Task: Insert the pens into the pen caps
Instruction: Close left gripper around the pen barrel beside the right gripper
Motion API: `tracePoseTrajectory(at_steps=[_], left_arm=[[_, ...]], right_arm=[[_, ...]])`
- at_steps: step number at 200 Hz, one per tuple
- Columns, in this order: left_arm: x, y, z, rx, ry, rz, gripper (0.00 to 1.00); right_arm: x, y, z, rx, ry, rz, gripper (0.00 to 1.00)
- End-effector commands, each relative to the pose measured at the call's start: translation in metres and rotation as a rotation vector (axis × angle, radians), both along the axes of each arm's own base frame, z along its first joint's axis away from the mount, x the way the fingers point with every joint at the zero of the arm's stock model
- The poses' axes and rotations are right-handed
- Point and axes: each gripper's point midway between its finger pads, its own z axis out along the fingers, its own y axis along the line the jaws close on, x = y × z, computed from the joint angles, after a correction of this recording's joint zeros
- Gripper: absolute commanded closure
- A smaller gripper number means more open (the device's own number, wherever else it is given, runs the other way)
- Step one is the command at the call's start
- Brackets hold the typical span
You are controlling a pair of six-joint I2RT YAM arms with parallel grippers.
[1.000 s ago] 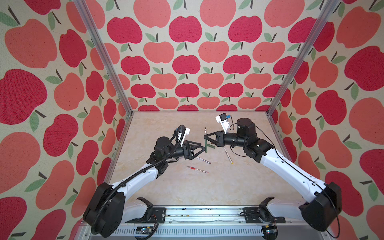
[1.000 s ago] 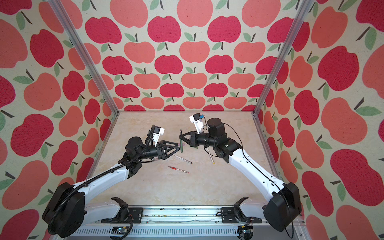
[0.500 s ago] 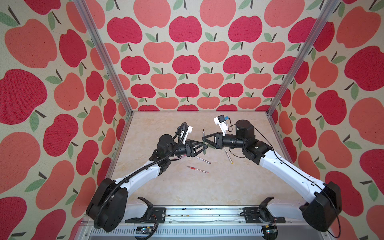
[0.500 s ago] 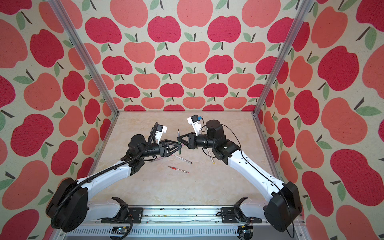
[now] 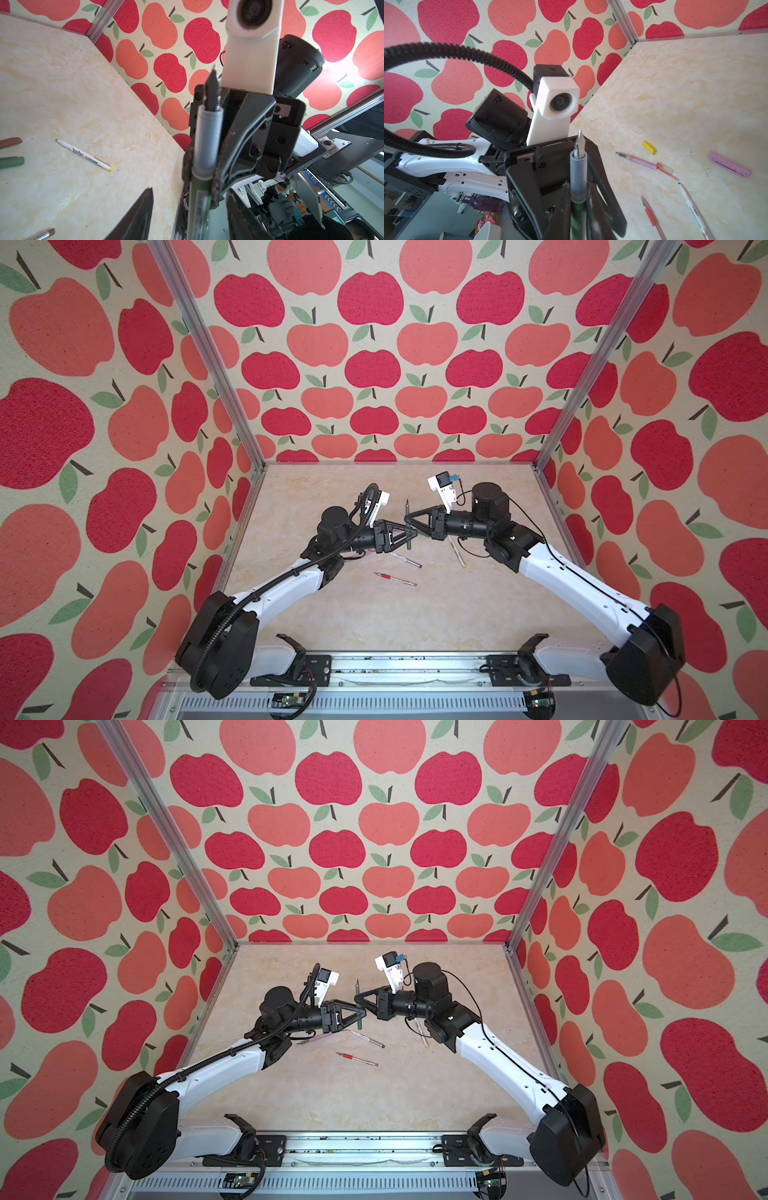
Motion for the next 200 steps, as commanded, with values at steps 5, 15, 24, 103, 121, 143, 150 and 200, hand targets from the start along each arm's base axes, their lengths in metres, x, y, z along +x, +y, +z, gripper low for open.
tracePoseTrajectory(at_steps=[5, 15, 24, 103, 121, 143, 150, 200], left_arm=[[-0.004, -0.004, 0.015, -0.021, -0.045, -0.037, 0.50], [-0.004, -0.004, 0.015, -0.019, -0.046, -0.035, 0.52], [-0.004, -0.004, 0.014, -0.018, -0.044, -0.035, 0.54], [-0.004, -0.005, 0.015, -0.016, -0.041, -0.045, 0.85], [-0.004, -0.005, 0.015, -0.015, -0.042, -0.046, 0.90], [-0.003, -0.005, 0.015, -0.005, -0.049, -0.040, 0.99], [-0.003, -0.004, 0.015, 0.000, -0.049, -0.036, 1.00], [0.003, 0.000, 0.004, 0.073, -0.045, -0.001, 1.00]], right_arm=[[-0.007, -0.001, 0.012, 0.015, -0.066, 0.015, 0.88], [-0.007, -0.002, 0.011, 0.012, -0.069, 0.011, 0.88], [-0.007, -0.002, 0.012, 0.010, -0.076, 0.009, 0.88], [-0.008, -0.004, 0.011, 0.003, -0.104, 0.010, 0.87], [-0.010, -0.003, 0.011, 0.000, -0.104, 0.016, 0.86], [-0.009, -0.004, 0.013, -0.003, -0.113, 0.010, 0.86], [-0.009, -0.005, 0.014, -0.002, -0.115, 0.008, 0.86], [-0.010, -0.011, 0.024, -0.012, -0.151, -0.013, 0.75]])
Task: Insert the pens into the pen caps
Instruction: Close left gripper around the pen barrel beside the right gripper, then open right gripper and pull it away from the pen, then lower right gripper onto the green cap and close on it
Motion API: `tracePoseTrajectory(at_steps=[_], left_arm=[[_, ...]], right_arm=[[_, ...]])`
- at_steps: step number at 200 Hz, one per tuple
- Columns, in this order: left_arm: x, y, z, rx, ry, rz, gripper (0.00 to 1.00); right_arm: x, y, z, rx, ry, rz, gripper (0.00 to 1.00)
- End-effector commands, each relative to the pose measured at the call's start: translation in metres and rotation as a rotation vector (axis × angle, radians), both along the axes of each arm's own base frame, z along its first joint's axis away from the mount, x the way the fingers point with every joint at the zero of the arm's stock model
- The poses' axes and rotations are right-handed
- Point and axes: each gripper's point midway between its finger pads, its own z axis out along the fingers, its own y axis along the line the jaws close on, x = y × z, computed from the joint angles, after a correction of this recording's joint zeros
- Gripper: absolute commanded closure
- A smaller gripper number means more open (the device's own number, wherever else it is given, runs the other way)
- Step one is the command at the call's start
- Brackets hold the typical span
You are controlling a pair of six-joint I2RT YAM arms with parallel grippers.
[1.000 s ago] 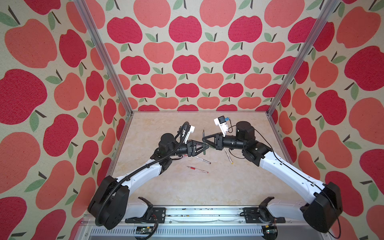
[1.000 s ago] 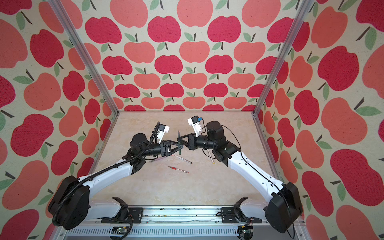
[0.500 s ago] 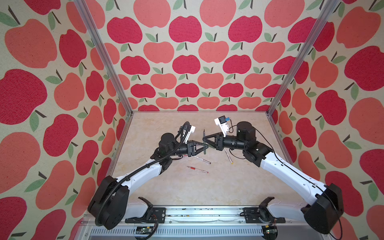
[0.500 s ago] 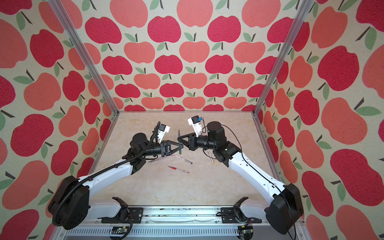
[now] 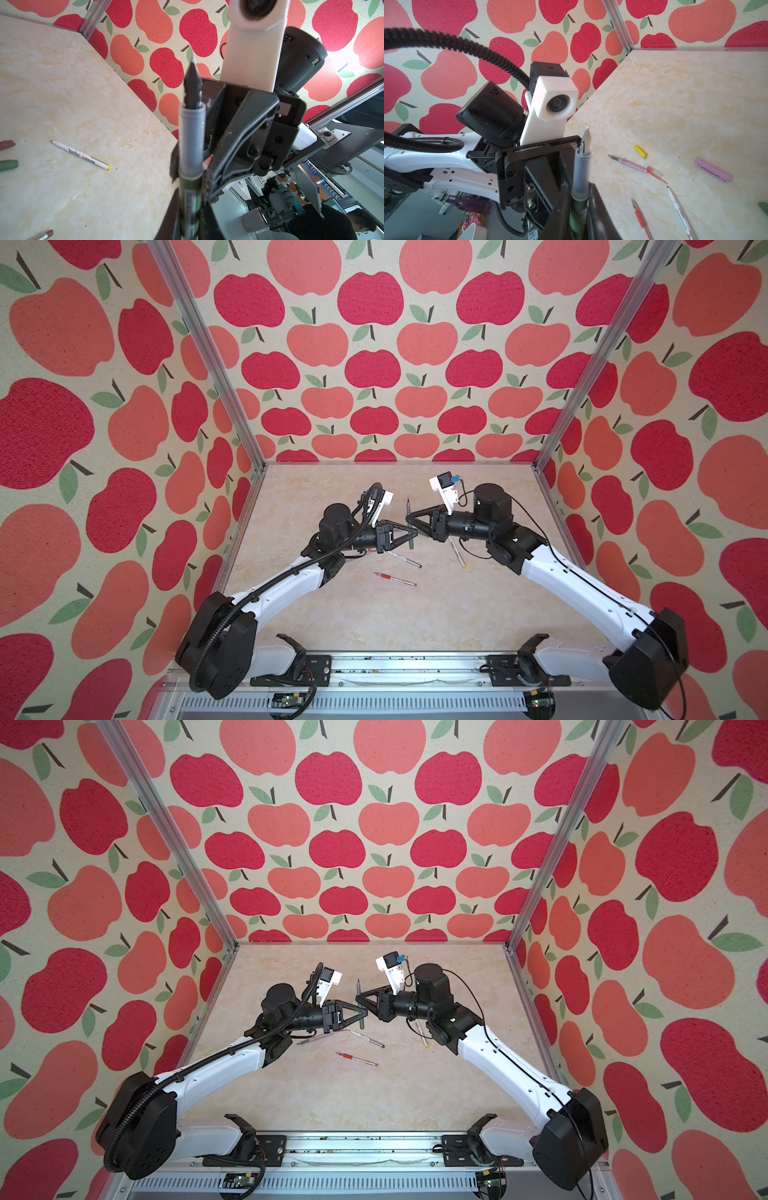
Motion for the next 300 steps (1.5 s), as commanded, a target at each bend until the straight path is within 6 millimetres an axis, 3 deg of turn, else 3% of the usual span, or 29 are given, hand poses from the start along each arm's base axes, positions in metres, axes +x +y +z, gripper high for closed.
tracePoseTrajectory(at_steps=[1, 34, 65, 106, 146, 165, 205, 255, 300], left_arm=[[0.005, 0.004, 0.000, 0.048, -0.021, 0.028, 1.00], [0.011, 0.022, -0.019, 0.224, -0.041, 0.098, 1.00], [0.006, 0.039, -0.027, 0.366, -0.103, 0.126, 1.00], [-0.006, 0.051, -0.035, 0.403, -0.089, 0.122, 1.00], [-0.023, 0.057, -0.044, 0.411, -0.022, 0.096, 1.00], [-0.034, 0.062, -0.037, 0.396, -0.038, 0.098, 1.00], [-0.039, 0.064, -0.042, 0.381, -0.023, 0.099, 1.00], [-0.037, 0.059, -0.042, 0.356, -0.011, 0.080, 1.00], [-0.034, 0.058, -0.042, 0.347, -0.008, 0.077, 1.00]], right_arm=[[-0.009, -0.007, 0.022, 0.009, -0.075, 0.002, 0.75], [-0.007, -0.021, 0.026, -0.045, -0.105, -0.059, 0.68], [0.004, -0.040, 0.008, -0.157, -0.071, -0.152, 0.66], [0.035, -0.063, -0.057, -0.478, 0.040, -0.234, 0.65], [0.061, -0.054, -0.114, -0.705, 0.083, -0.162, 0.59], [0.079, -0.051, -0.143, -0.805, 0.086, -0.151, 0.58], [0.113, -0.048, -0.199, -0.989, 0.102, -0.125, 0.50], [0.137, -0.045, -0.243, -1.103, 0.130, -0.100, 0.47], [0.141, -0.050, -0.268, -1.134, 0.172, -0.088, 0.48]])
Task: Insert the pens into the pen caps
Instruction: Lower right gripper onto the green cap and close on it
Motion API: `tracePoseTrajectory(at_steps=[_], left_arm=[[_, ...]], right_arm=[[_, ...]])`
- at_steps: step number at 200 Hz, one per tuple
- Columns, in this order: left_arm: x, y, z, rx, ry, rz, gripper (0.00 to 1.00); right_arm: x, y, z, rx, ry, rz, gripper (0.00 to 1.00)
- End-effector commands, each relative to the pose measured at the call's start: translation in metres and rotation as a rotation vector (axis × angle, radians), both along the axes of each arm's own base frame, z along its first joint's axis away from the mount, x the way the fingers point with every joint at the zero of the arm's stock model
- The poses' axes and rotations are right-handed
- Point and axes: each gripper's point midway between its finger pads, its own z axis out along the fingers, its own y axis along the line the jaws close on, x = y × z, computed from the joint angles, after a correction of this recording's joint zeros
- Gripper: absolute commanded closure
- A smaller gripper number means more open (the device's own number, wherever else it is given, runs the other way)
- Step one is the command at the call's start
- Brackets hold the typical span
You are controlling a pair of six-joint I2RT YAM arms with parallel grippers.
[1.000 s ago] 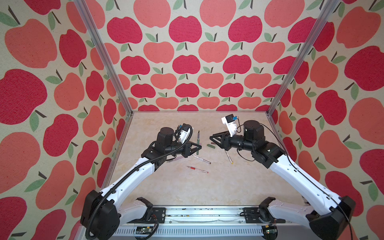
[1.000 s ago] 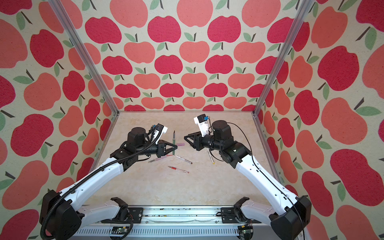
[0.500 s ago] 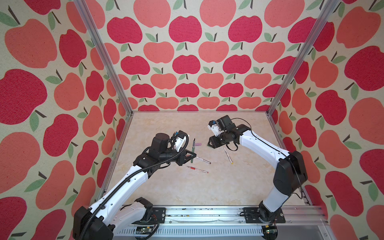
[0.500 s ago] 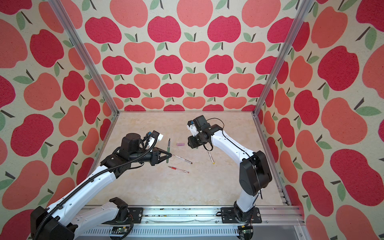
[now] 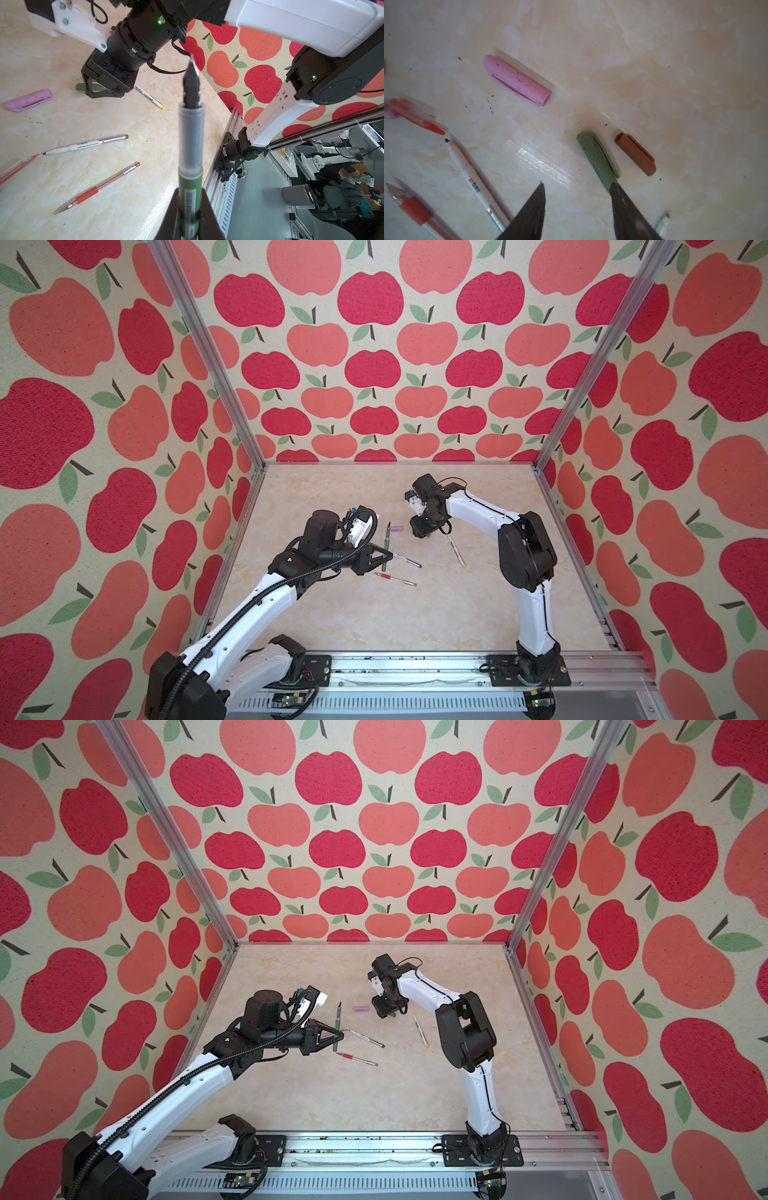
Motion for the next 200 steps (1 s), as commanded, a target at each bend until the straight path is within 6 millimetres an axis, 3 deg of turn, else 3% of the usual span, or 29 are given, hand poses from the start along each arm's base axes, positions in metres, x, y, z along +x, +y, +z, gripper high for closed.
tracePoseTrajectory(at_steps=[1, 88, 200], left_arm=[[0.001, -0.003, 0.002, -0.024, 0.000, -0.017, 1.00], [0.005, -0.006, -0.001, -0.026, 0.015, -0.019, 1.00], [0.007, -0.005, -0.003, -0.020, 0.010, -0.015, 1.00]], right_arm=[[0.002, -0.008, -0.008, -0.042, 0.021, 0.009, 0.48], [0.003, -0.011, -0.040, -0.085, 0.044, 0.022, 0.52], [0.003, -0.008, -0.055, -0.107, 0.069, 0.027, 0.64]])
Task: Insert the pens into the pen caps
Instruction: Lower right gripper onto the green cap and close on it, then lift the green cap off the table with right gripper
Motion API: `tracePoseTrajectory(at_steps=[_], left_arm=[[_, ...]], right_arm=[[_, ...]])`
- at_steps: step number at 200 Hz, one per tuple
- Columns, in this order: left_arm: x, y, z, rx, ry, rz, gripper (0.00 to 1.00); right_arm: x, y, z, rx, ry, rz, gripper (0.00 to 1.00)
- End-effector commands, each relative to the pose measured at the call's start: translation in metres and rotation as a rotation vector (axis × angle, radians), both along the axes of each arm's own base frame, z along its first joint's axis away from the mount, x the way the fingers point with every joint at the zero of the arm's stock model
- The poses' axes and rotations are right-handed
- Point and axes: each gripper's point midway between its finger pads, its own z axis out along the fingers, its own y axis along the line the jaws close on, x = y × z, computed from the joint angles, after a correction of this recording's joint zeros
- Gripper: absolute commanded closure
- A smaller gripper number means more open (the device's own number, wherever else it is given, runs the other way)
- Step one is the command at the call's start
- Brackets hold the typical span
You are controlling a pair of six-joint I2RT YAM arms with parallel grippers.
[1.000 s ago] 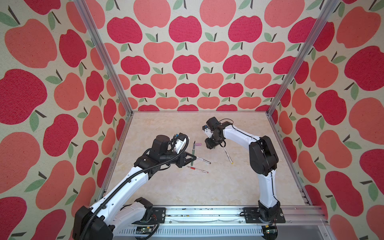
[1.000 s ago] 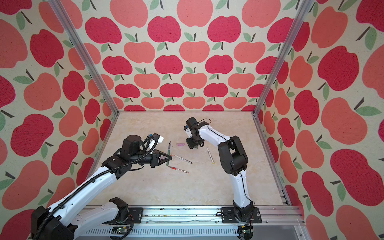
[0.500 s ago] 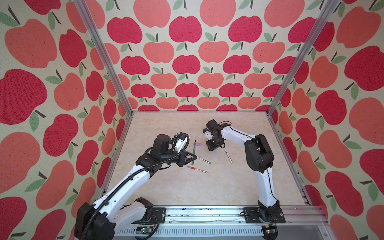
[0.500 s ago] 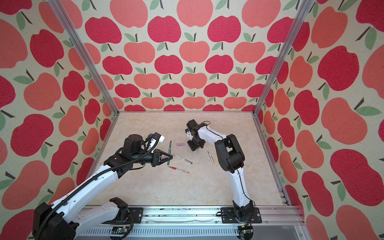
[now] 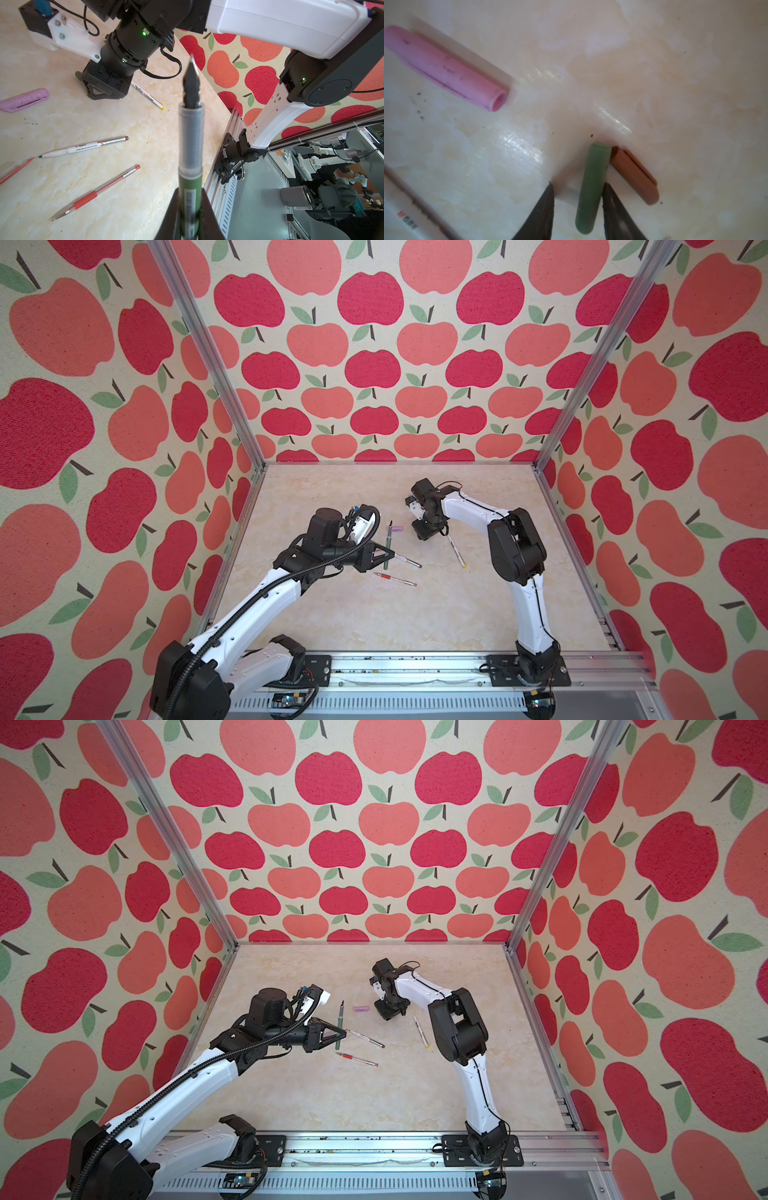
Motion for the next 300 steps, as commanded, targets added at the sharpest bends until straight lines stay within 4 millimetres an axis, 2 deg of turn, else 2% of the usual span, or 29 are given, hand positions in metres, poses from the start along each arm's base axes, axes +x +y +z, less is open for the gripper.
tracePoseTrajectory(at_steps=[1, 84, 152, 223, 300], left_arm=[[0.001, 0.000, 0.003, -0.017, -0.008, -0.006, 1.00], [0.001, 0.001, 0.007, -0.023, -0.018, -0.005, 1.00], [0.003, 0.001, 0.011, -0.029, -0.021, -0.004, 1.00], [0.005, -0.001, 0.016, -0.034, -0.029, -0.009, 1.00], [0.006, -0.001, 0.014, -0.035, -0.023, -0.002, 1.00]], right_arm=[[-0.004, 0.001, -0.024, -0.027, 0.048, 0.012, 0.64], [0.001, 0.001, -0.030, -0.046, 0.060, 0.004, 0.71], [-0.003, -0.005, -0.038, -0.072, 0.074, 0.001, 0.79], [-0.010, -0.005, -0.046, -0.066, 0.107, -0.017, 0.83], [-0.011, 0.008, -0.014, 0.176, 0.141, -0.160, 0.85]])
